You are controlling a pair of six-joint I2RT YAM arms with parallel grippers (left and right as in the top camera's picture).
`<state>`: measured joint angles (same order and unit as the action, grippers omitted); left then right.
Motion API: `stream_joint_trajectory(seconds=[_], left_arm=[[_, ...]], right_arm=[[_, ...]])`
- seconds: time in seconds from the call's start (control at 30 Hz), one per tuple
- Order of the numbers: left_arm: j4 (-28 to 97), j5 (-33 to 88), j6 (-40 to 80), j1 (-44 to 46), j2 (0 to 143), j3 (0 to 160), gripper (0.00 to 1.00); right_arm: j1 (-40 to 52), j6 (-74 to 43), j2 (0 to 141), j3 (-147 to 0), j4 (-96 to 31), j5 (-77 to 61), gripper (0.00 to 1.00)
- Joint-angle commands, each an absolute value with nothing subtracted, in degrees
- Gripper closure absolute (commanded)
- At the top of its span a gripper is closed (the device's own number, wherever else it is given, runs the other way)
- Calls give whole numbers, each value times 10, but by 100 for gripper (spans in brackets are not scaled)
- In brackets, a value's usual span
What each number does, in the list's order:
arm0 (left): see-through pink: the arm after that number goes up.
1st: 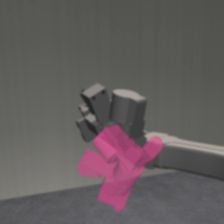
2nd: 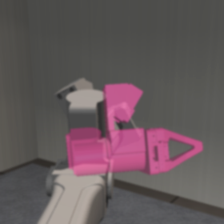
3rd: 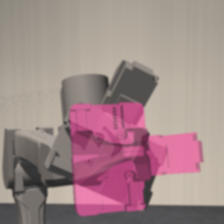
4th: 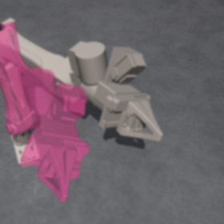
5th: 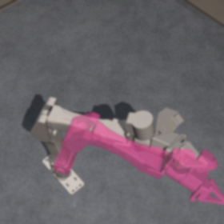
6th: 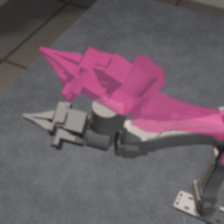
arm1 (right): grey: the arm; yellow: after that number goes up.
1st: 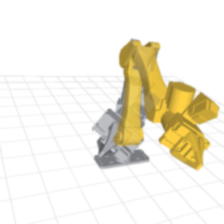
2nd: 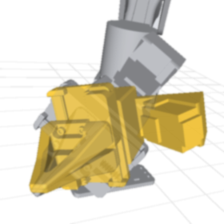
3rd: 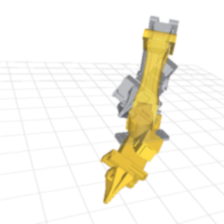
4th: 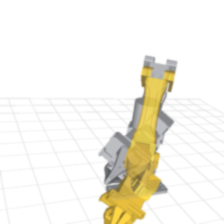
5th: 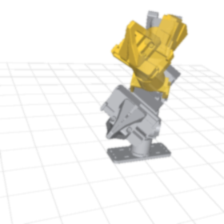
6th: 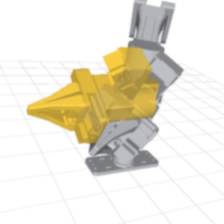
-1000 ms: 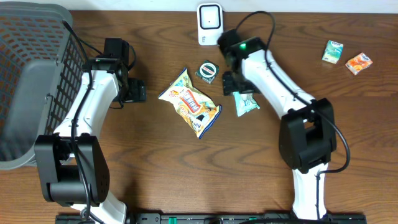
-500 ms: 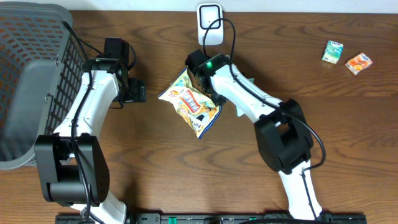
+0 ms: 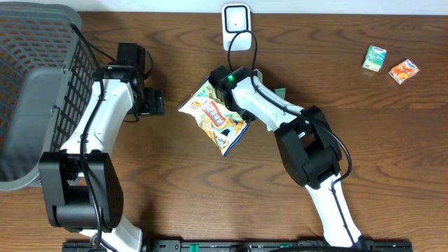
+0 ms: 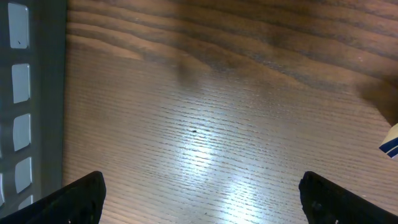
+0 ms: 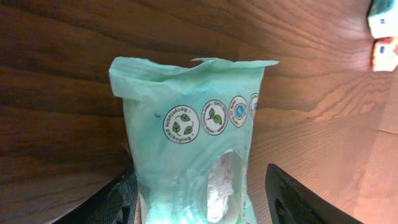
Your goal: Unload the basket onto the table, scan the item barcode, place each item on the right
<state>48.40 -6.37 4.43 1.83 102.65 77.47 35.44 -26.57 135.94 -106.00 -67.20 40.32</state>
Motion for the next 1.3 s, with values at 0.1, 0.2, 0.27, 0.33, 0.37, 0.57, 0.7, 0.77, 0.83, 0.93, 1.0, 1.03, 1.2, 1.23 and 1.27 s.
stream_joint_trajectory(seconds=[0.1,0.2,0.27,0.33,0.37,0.57,0.7,0.77,0.83,0.93,1.0,1.03,1.2,1.23,1.27], left_arm=[[486,-67,41,18,1027,773,2],[486,-67,41,18,1027,773,2],[486,-67,41,18,1027,773,2],[486,-67,41,18,1027,773,2],[486,-67,41,18,1027,773,2],[486,-67,41,18,1027,773,2],[486,-67,41,18,1027,773,2],[486,-67,41,18,1027,773,2],[486,-67,41,18,1027,773,2],[486,-67,41,18,1027,773,2],[486,-67,41,18,1027,773,2],[486,-67,41,18,1027,773,3],[486,-67,41,18,1027,773,2],[486,-67,41,18,1027,773,2],[486,-67,41,18,1027,773,3]], right_arm=[[357,-274,1371,-1037,-656,434,47],[357,-272,1371,-1015,-638,435,50],[357,-270,1371,-991,-620,446,50],[357,-270,1371,-971,-607,461,50],[357,-269,1371,-961,-603,468,52],[356,-269,1371,-953,-598,471,62],[352,-269,1371,-950,-595,471,58],[347,-269,1371,-948,-596,471,51],[340,-269,1371,-945,-595,470,51],[331,-269,1371,-938,-593,468,67],[326,-269,1371,-935,-590,464,72],[322,-269,1371,-934,-588,457,75],[304,-269,1371,-934,-588,401,99],[301,-269,1370,-936,-592,396,99],[299,-269,1368,-939,-598,392,99]])
